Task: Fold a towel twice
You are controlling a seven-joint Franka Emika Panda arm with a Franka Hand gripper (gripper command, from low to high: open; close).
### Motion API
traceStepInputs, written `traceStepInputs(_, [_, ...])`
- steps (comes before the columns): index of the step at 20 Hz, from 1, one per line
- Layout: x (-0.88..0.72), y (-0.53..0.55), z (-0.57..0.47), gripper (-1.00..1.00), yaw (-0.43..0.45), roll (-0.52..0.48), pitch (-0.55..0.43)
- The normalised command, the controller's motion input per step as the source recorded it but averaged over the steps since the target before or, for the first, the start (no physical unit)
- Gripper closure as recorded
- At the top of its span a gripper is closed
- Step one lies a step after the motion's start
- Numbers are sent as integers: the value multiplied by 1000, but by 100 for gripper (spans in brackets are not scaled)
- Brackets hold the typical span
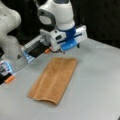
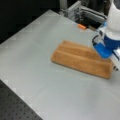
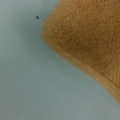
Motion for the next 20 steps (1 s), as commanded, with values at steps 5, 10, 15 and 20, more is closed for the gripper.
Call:
traceStepInputs(5, [307,138,-3,-100,2,-287,172])
traceStepInputs(10, [172,159,-85,-100,19,-235,191])
traceStepInputs(15, [79,220,-44,-100,72,-113,148])
traceStepInputs(20, [28,254,-74,-100,47,-86,97])
